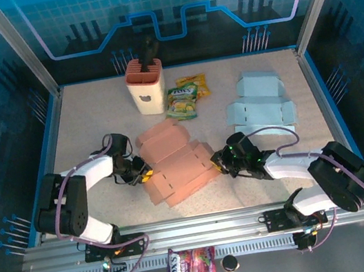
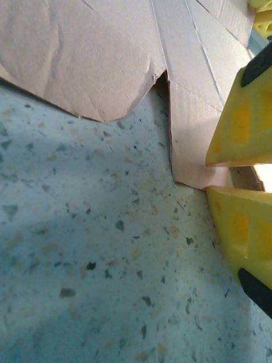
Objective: Fold the paper box
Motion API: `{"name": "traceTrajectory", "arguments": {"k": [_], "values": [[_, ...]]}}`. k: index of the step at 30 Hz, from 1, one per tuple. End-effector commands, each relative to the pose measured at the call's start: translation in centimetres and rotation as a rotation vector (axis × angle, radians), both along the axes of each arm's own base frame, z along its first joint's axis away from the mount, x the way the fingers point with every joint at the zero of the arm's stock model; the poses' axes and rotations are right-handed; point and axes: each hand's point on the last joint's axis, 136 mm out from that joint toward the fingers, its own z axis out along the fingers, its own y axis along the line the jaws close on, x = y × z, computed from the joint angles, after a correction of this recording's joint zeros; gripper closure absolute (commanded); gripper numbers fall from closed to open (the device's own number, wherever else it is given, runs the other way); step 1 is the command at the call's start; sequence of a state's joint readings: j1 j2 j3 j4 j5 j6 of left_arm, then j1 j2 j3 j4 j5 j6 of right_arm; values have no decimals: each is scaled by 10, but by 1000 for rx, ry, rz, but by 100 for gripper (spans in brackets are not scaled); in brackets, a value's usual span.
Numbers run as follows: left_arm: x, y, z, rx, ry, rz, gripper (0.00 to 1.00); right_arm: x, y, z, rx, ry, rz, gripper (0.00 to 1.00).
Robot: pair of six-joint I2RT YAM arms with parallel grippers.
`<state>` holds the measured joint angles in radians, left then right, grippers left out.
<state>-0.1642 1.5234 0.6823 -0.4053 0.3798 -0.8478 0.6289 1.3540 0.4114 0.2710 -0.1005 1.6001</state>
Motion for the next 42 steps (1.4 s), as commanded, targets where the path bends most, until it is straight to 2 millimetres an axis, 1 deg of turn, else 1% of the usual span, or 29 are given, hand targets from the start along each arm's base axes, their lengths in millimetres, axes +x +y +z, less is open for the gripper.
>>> {"name": "traceTrajectory", "arguments": {"k": [1,4,6,8,10,12,15,17,18,19,20,23,24,25,26,30,33,35,37,40,42], "values": [[-7,1,-8,27,43,2,83,11,-5,14,-21,-37,-16,89],[-5,1,-3,28,28,-2,83,13,-10,17,-47,-37,-19,99],[-3,1,4,33,7,-8,81,16,-11,20,-56,-38,-22,100],[-1,2,17,55,-30,-24,74,18,-13,25,-57,-37,-31,100],[-1,5,37,109,-89,-55,64,19,-13,31,-57,-32,-41,100],[-2,7,64,179,-180,-111,56,23,-13,43,-54,-31,-49,100],[-6,1,103,263,-340,-232,50,24,-13,58,-51,-2,-57,100],[-14,-11,127,283,-471,-355,47,26,-12,66,-37,28,-67,100],[-19,-18,138,283,-533,-413,44,27,-11,70,-29,41,-75,100],[-25,-28,152,279,-616,-492,39,28,-11,73,-24,62,-79,100],[-33,-40,164,272,-702,-578,38,29,-11,76,-21,80,-83,100],[-61,-68,193,256,-945,-812,36,33,-11,86,-21,129,-83,100],[-68,-73,197,266,-995,-860,32,34,-11,89,-21,139,-82,100],[-75,-78,199,271,-1038,-918,27,34,-12,89,-24,158,-81,100],[-81,-83,198,279,-1064,-977,24,39,-9,99,-16,153,-79,100],[-94,-101,182,387,-1081,-1183,22,42,-9,106,-7,196,-80,100],[-88,-111,166,538,-1065,-1275,22,43,-7,107,9,222,-82,100],[-74,-111,160,651,-1049,-1270,22,44,-7,109,13,233,-84,100],[-61,-109,159,736,-1050,-1251,22,43,-8,110,8,250,-83,100],[-53,-115,159,777,-1060,-1257,24,44,-8,112,13,255,-79,100],[-52,-117,153,793,-1043,-1283,29,46,-8,112,18,260,-77,100]]}}
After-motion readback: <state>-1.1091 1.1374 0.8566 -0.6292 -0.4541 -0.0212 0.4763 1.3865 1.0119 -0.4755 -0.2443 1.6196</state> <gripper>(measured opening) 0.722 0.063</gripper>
